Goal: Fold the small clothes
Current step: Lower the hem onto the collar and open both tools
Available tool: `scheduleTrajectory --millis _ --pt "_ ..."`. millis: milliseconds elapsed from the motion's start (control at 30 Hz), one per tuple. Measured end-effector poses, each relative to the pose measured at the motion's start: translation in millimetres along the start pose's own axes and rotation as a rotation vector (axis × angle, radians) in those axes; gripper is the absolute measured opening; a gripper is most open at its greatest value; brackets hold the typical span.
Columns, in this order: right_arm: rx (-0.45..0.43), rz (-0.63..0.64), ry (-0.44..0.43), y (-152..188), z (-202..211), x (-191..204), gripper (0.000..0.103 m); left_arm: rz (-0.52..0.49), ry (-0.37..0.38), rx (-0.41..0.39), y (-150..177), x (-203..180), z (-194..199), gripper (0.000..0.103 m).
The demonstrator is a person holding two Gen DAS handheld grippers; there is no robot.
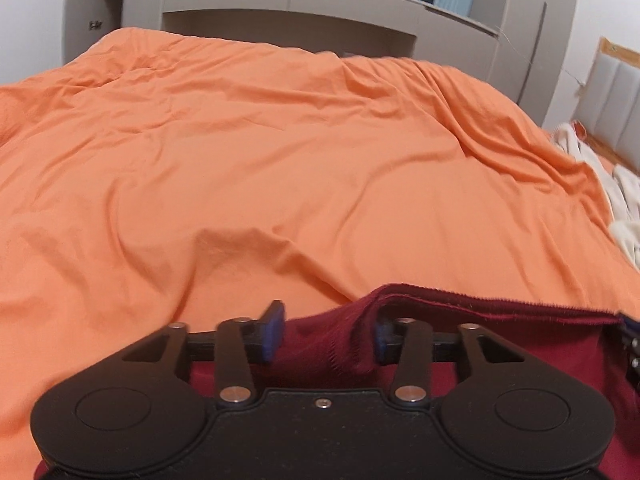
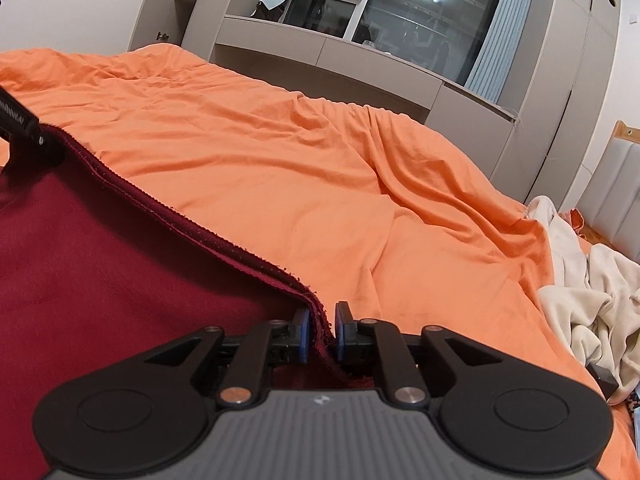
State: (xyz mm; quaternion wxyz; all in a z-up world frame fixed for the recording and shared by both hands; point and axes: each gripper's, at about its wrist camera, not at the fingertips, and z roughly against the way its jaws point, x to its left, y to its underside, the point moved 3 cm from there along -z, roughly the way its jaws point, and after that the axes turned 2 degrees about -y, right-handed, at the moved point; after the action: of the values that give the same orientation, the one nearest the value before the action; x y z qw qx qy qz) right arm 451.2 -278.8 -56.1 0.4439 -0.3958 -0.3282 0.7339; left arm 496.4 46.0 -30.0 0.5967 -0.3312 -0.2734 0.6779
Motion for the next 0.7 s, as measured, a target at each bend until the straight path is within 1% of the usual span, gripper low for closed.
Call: scheduleTrajectory --millis 33,67,100,133,200,233,267,333,433,600,700 --pt "0.002 -0.003 -0.003 -0.1 0.1 -0.5 0.039 0.01 -0.006 -0.009 -1.9 2.2 2.6 0.062" --pt "0.004 -0.008 -0.007 -0.5 0.5 -1.4 0.047 0.018 -0.015 -0.019 -4.3 4.4 5.5 0.073" --pt "0.002 -0.014 -0.018 -1.0 1.7 -2.9 0.06 0.027 -0.027 -0.029 -6.7 6.8 9.4 0.081" --pt "-0.003 -0.019 -0.024 -1.7 3.2 -4.2 0.068 0.032 -0.033 -0.038 -9.5 8.7 13.9 0.084" --pt "-0.009 -0.019 -0.02 -3.1 6.4 -6.5 0.076 0.046 -0.037 -0.056 -14.1 12.2 23.2 0.095" --pt "-0.011 -0.017 -0.016 -3.8 8.3 -8.4 0.081 0.056 -0.038 -0.066 -15.9 13.9 27.9 0.098" --pt "-0.012 -0.017 -0.013 -3.6 10.2 -9.8 0.085 0.062 -0.038 -0.072 -17.0 15.1 31.6 0.101" --pt "-0.017 -0.019 -0.009 -2.4 15.2 -14.1 0.097 0.058 -0.04 -0.069 -15.2 15.0 35.6 0.101" --pt "-0.006 -0.01 0.008 2.7 20.7 -21.0 0.1 0.022 -0.053 -0.047 -5.4 10.9 33.4 0.102" --pt "0.049 -0.043 0.074 17.8 13.9 -37.8 0.101 -0.042 -0.129 -0.008 13.8 10.0 14.4 0.102" --pt "0.096 -0.07 0.127 29.1 4.9 -49.4 0.101 -0.012 -0.175 0.048 19.0 21.0 -1.7 0.102"
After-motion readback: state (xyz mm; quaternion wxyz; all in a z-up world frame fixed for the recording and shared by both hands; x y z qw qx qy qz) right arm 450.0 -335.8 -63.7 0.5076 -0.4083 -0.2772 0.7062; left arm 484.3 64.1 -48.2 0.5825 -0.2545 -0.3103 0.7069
